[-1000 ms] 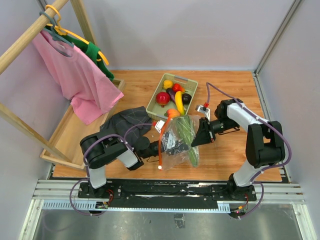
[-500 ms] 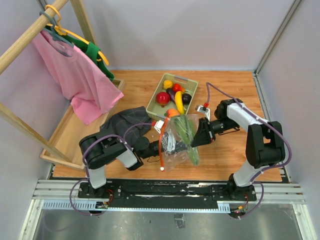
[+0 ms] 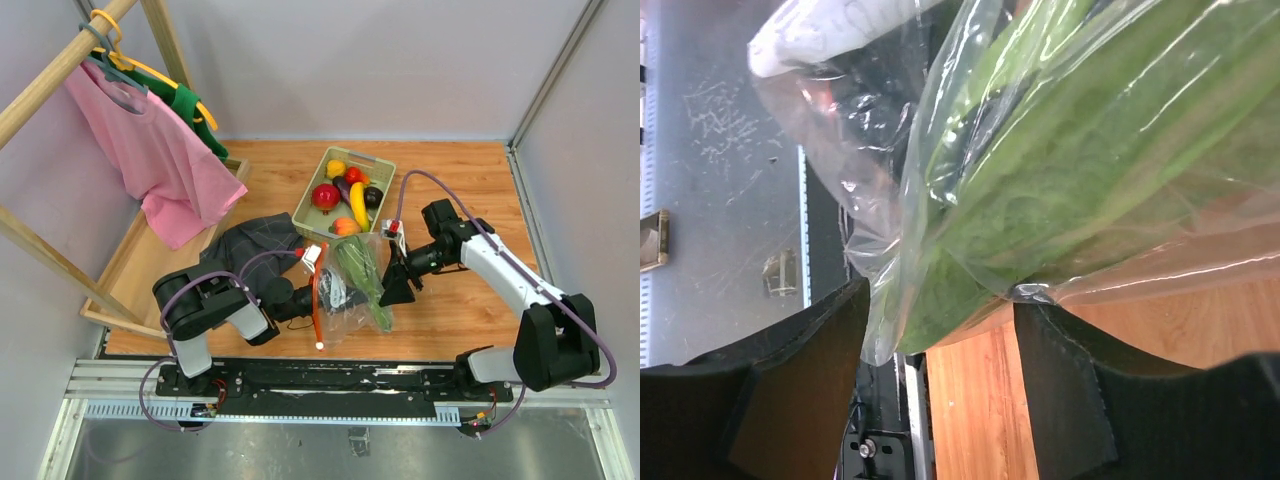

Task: Open the zip-top bag and remove the fake food
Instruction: Pick up the fake vegetable from the zipper food storage bag.

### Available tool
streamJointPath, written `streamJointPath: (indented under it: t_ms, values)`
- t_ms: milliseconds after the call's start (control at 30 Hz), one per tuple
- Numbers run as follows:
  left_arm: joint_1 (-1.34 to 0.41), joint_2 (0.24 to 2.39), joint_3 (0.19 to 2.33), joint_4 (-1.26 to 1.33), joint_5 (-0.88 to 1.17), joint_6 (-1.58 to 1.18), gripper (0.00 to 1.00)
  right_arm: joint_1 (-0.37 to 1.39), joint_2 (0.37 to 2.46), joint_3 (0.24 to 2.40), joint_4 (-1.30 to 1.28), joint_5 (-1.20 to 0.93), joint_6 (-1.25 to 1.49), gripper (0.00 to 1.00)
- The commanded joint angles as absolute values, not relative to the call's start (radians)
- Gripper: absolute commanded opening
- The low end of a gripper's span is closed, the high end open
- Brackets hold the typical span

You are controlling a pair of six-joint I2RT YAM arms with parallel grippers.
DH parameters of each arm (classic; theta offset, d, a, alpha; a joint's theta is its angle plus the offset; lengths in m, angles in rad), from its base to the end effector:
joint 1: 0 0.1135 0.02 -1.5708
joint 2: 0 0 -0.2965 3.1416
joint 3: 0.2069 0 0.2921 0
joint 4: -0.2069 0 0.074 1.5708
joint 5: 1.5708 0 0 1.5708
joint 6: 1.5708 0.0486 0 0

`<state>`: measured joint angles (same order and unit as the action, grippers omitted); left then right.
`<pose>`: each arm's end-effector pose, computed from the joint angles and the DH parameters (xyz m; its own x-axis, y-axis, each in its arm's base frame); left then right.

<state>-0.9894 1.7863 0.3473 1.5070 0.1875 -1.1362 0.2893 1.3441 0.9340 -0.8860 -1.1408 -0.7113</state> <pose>0.1582 -0.2573 0.1359 -0.8217 -0.3723 -0.4316 0.4226 0.1102 -0.8996 0.2414 0.1179 0.2527 -0.4669 -0.4229 -0.7766 -0.8713 0.0701 0.4857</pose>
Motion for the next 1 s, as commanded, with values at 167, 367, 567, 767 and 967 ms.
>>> streamJointPath:
  t_ms: [167,367,567,767,967]
  values:
    - [-0.996,1.728,0.373,1.654,0.195,-1.111,0.04,0.391,1.369,0.923,-0.785,-1.074,-0.64,0.54]
    - [-0.996,1.706,0.381,1.658,0.21,-1.1,0.22,0.414,1.387,0.951,-0.822,-1.107,-0.664,0.29]
    - [-0.995,1.648,0.307,1.677,0.161,-1.093,0.52,0.373,1.395,0.97,-0.889,-1.207,-0.721,0.05]
    - [-0.996,1.597,0.262,1.683,0.14,-1.077,0.62,0.351,1.374,0.973,-0.914,-1.261,-0.75,0.01]
    - [-0.995,1.587,0.269,1.683,0.137,-1.065,0.59,0.347,1.382,0.979,-0.947,-1.289,-0.783,0.01]
